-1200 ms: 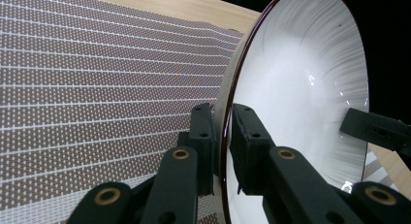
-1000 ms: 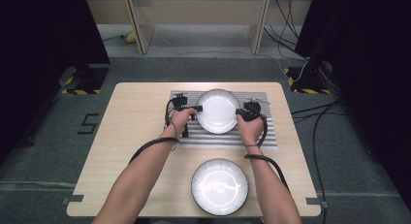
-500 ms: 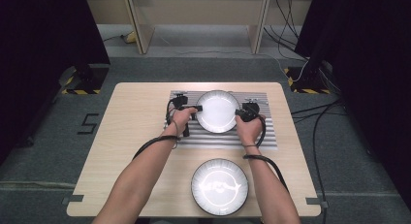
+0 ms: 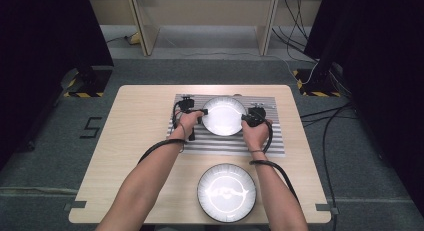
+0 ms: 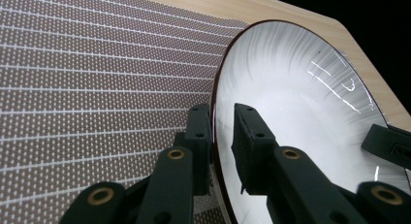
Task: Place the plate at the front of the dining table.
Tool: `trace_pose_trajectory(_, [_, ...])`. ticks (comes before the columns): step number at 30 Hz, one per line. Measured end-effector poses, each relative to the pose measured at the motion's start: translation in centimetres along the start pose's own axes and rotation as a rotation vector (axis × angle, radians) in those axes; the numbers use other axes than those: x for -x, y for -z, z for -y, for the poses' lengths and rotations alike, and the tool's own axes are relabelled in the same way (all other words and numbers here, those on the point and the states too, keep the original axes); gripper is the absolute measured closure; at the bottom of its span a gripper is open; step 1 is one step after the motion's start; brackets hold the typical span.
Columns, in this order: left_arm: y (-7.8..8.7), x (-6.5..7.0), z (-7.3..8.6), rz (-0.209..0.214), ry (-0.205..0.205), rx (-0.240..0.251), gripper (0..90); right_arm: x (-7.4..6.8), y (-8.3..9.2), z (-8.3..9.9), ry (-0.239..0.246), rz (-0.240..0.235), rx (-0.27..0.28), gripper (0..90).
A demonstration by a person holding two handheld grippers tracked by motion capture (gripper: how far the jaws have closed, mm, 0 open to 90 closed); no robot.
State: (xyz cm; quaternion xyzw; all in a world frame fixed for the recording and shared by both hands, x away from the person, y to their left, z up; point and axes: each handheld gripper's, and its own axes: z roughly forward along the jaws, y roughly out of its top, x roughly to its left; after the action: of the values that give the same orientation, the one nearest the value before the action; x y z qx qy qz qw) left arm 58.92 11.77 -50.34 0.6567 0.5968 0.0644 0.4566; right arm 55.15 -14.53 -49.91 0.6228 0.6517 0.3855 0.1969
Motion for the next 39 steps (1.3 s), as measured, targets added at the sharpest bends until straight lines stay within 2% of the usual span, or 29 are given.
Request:
trace_pose_trajectory(3, [0.0,-0.1,-0.1,-0.015,-0.007,0.008,70.4,0.1,-0.2,0.1,0.009,0.003,-0.007,77.6])
trace_pose_trajectory(6, [0.4,-0.1,-0.5,-0.04,-0.043,0.037,66.0,0.0,-0.1,0.1,0.025,0.01,0.0,74.4])
trace_pose_trajectory(9, [0.8,-0.1,-0.8,-0.042,-0.036,0.051,60.9,-0.1,0.1,-0.1,0.053,0.027,0.018,71.3])
trace_pose_trajectory(11, [1.5,0.0,-1.2,-0.051,-0.032,0.073,57.1,-0.2,0.3,-0.2,0.046,0.023,0.024,66.0])
trace_pose_trajectory(16, [2.8,0.1,-1.7,-0.065,-0.07,0.09,47.9,-0.2,0.9,-0.4,0.057,0.024,0.045,59.1])
trace_pose_trajectory(24, [4.9,0.1,-1.9,-0.095,-0.05,0.085,35.1,-0.2,2.1,-0.5,0.063,0.025,0.044,51.4])
trace_pose_trajectory(27, [5.3,0.1,-1.8,-0.089,-0.043,0.084,33.7,-0.2,2.3,-0.5,0.065,0.028,0.045,50.9])
trace_pose_trajectory(28, [5.6,0.1,-1.8,-0.083,-0.041,0.088,33.7,-0.2,2.7,-0.3,0.07,0.029,0.063,50.3])
trace_pose_trajectory(32, [6.5,0.2,-1.6,-0.079,-0.058,0.087,33.7,-0.1,3.1,-0.1,0.063,0.027,0.055,49.2])
trace_pose_trajectory(39, [7.9,0.1,-1.2,-0.062,-0.065,0.086,34.0,-0.1,4.1,-0.1,0.067,0.027,0.055,48.0])
